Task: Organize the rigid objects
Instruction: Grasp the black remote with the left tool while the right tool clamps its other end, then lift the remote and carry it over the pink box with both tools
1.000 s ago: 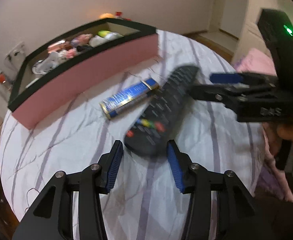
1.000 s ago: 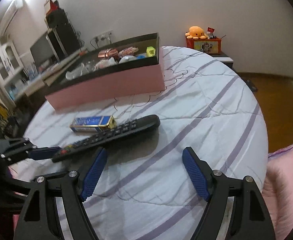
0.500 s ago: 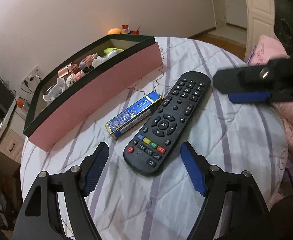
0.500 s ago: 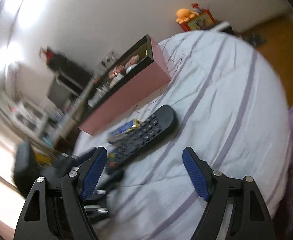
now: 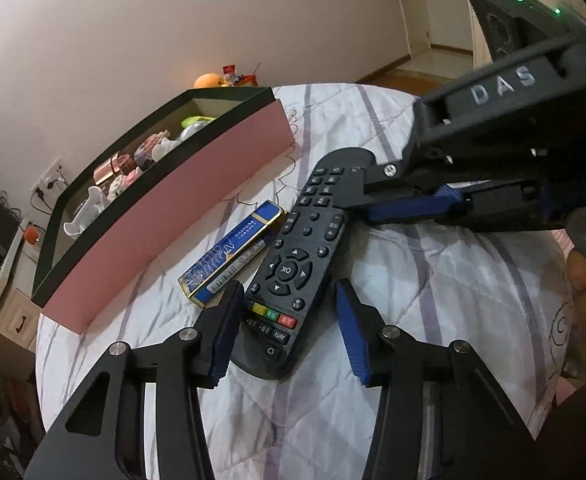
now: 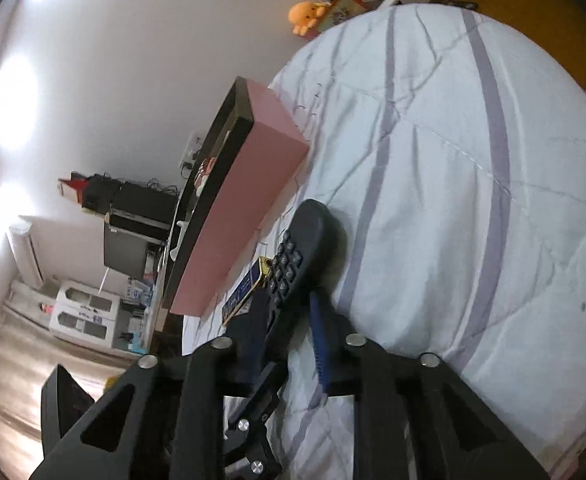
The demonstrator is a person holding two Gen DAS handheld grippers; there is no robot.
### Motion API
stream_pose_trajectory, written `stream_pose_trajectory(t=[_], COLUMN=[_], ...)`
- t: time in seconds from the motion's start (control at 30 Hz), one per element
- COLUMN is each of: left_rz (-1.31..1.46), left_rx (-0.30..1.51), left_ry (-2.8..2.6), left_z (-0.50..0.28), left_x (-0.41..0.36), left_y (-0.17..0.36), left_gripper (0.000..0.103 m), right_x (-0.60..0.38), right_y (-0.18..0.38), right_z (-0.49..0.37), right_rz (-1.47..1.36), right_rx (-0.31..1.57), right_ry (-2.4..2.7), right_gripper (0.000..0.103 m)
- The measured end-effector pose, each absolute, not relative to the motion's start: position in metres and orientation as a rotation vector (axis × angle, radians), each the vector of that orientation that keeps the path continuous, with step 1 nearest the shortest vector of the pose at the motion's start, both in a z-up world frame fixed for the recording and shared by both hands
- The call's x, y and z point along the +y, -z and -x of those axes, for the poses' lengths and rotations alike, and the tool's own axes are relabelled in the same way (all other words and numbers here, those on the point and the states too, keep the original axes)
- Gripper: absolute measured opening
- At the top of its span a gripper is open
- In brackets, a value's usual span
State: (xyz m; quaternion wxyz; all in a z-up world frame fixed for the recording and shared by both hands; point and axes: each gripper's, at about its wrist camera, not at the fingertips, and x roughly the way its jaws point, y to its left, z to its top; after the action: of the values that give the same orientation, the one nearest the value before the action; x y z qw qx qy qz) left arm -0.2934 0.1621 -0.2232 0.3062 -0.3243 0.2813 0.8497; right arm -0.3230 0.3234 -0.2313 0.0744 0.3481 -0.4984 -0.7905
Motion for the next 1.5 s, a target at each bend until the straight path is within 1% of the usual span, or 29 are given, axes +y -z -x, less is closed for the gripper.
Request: stream_pose_trajectory(t=[0.23, 0.3, 0.43, 0.63, 0.73, 0.83, 0.87, 0.9, 0.93, 0.97, 1.0, 1.03, 1.07, 1.1, 1.17, 1.27, 1.37, 1.5], left_rz=[0.867, 0.87, 0.871, 0.897, 0.912, 0.911, 0.909, 0.907, 0.907, 0.911, 0.912, 0.914, 0.919, 0.927, 0.921, 0.906, 0.907, 0.925], left_rx=[0.713, 0.708, 0.689, 0.611, 0.569, 0.556, 0.558, 0.559, 0.56, 0.568, 0.572, 0.576, 0.584, 0.587, 0.584, 0.593, 0.548, 0.537], left_ry=[-2.232, -2.23, -2.224, -2.198, -2.189, -2.174, -2.169, -2.167, -2.169, -2.178, -2.187, -2.194, -2.201, -2.207, -2.2, -2.192, -2.179, -2.192], left_z=[0.297, 0.297, 0.298, 0.304, 0.305, 0.305, 0.305, 0.304, 0.305, 0.308, 0.308, 0.306, 0.306, 0.307, 0.304, 0.301, 0.291, 0.291], left_x=[0.157, 0.159, 0.156, 0.153, 0.154, 0.153, 0.154, 0.151, 0.152, 0.155, 0.155, 0.157, 0.157, 0.157, 0.155, 0.157, 0.153, 0.155], left_y=[0.222, 0.222, 0.22, 0.218, 0.218, 0.217, 0.217, 0.217, 0.217, 0.22, 0.221, 0.221, 0.223, 0.224, 0.225, 0.225, 0.223, 0.227], left_gripper=[0.045, 0.044, 0.037, 0.036, 0.036, 0.035, 0.035, 0.035, 0.034, 0.034, 0.033, 0.033, 0.033, 0.033, 0.035, 0.035, 0.036, 0.041], right_x=[0.319, 0.317, 0.312, 0.311, 0.309, 0.304, 0.302, 0.3, 0.296, 0.292, 0.289, 0.283, 0.283, 0.282, 0.286, 0.295, 0.297, 0.294], right_y=[0.228, 0.228, 0.225, 0.225, 0.226, 0.223, 0.221, 0.219, 0.216, 0.213, 0.211, 0.209, 0.21, 0.211, 0.219, 0.221, 0.22, 0.216], right_z=[0.341, 0.345, 0.357, 0.368, 0.373, 0.379, 0.381, 0.382, 0.384, 0.386, 0.388, 0.39, 0.39, 0.389, 0.385, 0.372, 0.361, 0.349], right_rz=[-1.048, -1.056, -1.074, -1.104, -1.127, -1.148, -1.155, -1.156, -1.153, -1.155, -1.159, -1.154, -1.15, -1.166, -1.151, -1.124, -1.114, -1.084], right_rx=[-1.55, -1.554, -1.576, -1.634, -1.631, -1.581, -1.551, -1.524, -1.491, -1.448, -1.392, -1.333, -1.308, -1.267, -1.27, -1.206, -1.171, -1.107], right_ry=[2.369, 2.377, 2.392, 2.356, 2.346, 2.37, 2.382, 2.393, 2.407, 2.424, 2.443, 2.463, 2.472, 2.495, 2.471, 2.478, 2.488, 2.514], right_gripper=[0.02, 0.021, 0.021, 0.022, 0.023, 0.027, 0.032, 0.039, 0.042, 0.048, 0.05, 0.049, 0.042, 0.02, 0.02, 0.02, 0.021, 0.022])
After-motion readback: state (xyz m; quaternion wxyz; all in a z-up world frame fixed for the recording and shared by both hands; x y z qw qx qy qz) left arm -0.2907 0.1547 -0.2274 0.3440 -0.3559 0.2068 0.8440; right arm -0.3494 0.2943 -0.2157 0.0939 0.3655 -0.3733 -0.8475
